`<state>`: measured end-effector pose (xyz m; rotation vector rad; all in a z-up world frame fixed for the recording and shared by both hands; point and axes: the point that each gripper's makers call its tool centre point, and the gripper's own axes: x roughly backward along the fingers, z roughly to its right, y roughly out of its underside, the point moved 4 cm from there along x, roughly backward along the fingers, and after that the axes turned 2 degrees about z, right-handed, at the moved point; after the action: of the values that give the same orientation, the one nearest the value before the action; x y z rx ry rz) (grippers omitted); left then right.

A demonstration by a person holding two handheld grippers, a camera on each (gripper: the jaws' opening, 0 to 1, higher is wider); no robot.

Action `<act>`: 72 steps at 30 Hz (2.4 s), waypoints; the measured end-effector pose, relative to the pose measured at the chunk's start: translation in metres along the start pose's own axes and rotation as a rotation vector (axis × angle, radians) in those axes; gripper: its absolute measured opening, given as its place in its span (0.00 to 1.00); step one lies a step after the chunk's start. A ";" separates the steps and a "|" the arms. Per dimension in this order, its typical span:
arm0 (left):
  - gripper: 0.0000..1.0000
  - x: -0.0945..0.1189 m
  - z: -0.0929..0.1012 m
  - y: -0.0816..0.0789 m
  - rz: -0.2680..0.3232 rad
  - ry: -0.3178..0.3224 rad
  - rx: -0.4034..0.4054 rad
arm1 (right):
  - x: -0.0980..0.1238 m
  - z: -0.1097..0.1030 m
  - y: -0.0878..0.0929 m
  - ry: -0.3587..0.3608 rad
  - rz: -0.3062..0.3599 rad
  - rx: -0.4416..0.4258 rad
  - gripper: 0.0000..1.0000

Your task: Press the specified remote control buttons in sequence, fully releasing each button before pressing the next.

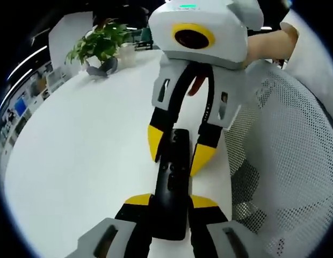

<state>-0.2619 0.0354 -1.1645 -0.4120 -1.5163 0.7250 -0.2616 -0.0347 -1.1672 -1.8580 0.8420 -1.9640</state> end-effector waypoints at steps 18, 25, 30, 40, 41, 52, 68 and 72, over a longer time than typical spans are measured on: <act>0.85 0.075 -0.029 -0.036 0.396 -0.353 0.351 | 0.001 0.001 0.000 -0.005 0.010 -0.030 0.25; 1.00 0.110 -0.031 -0.041 0.515 -0.467 0.377 | 0.001 0.001 -0.001 -0.012 0.002 -0.021 0.24; 1.00 0.130 -0.032 -0.042 0.579 -0.546 0.374 | 0.002 0.001 -0.001 -0.019 -0.004 -0.018 0.24; 1.00 0.153 -0.031 -0.039 0.710 -0.610 0.425 | 0.002 0.012 -0.002 -0.026 -0.026 0.002 0.22; 1.00 0.155 -0.031 -0.038 0.715 -0.616 0.428 | 0.002 0.015 -0.002 -0.027 -0.031 0.006 0.22; 1.00 0.168 -0.030 -0.027 0.756 -0.664 0.471 | 0.003 0.051 -0.002 -0.020 -0.076 0.022 0.22; 1.00 0.178 -0.027 -0.022 0.777 -0.687 0.486 | 0.004 0.097 -0.004 -0.008 -0.133 0.060 0.22; 1.00 0.180 -0.027 -0.021 0.779 -0.690 0.481 | 0.002 0.107 -0.006 -0.011 -0.144 0.065 0.22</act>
<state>-0.2483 0.1430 -1.0170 -0.3986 -1.7226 1.9534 -0.1563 -0.0531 -1.1633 -1.9388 0.6487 -2.0375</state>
